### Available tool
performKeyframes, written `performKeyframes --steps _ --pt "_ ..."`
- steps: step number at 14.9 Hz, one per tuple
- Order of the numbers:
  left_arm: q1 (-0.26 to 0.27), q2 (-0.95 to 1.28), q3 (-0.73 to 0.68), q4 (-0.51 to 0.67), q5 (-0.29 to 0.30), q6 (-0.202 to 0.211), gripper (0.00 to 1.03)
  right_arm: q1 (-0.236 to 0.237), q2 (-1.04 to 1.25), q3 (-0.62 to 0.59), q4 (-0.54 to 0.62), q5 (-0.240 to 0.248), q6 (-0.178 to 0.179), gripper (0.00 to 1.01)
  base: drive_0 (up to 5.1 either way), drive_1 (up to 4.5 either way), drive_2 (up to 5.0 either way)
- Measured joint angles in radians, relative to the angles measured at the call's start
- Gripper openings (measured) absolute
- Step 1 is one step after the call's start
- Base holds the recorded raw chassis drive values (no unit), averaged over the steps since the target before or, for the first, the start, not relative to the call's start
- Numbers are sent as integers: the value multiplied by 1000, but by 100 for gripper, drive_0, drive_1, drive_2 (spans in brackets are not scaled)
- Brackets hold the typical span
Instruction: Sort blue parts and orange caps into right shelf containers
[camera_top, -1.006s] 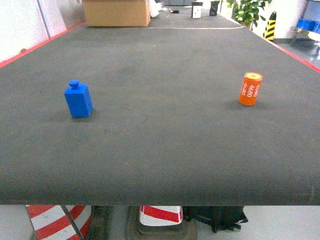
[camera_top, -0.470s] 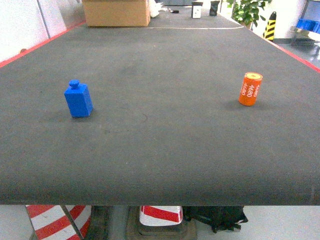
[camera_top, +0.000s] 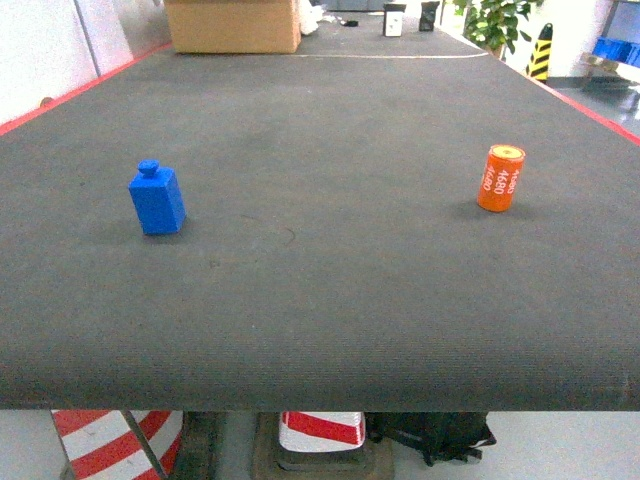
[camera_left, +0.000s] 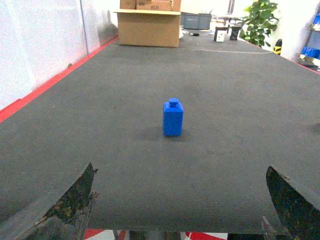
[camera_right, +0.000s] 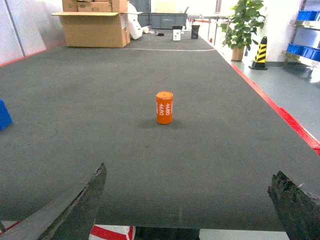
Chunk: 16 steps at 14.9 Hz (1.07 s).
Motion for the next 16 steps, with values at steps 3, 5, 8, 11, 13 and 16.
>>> performKeyframes --steps 3,5,8,11,13,16 --pt "0 0 0 0 0 0 98 0 0 0 0 0 0 98 0 0 0" --pt "0 0 0 0 0 0 98 0 0 0 0 0 0 98 0 0 0" --pt "0 0 0 0 0 0 98 0 0 0 0 0 0 98 0 0 0" --pt "0 0 0 0 0 0 98 0 0 0 0 0 0 98 0 0 0" --pt "0 0 0 0 0 0 98 0 0 0 0 0 0 98 0 0 0" --pt "-53 17 8 -49 -127 -44 98 0 0 0 0 0 0 98 0 0 0"
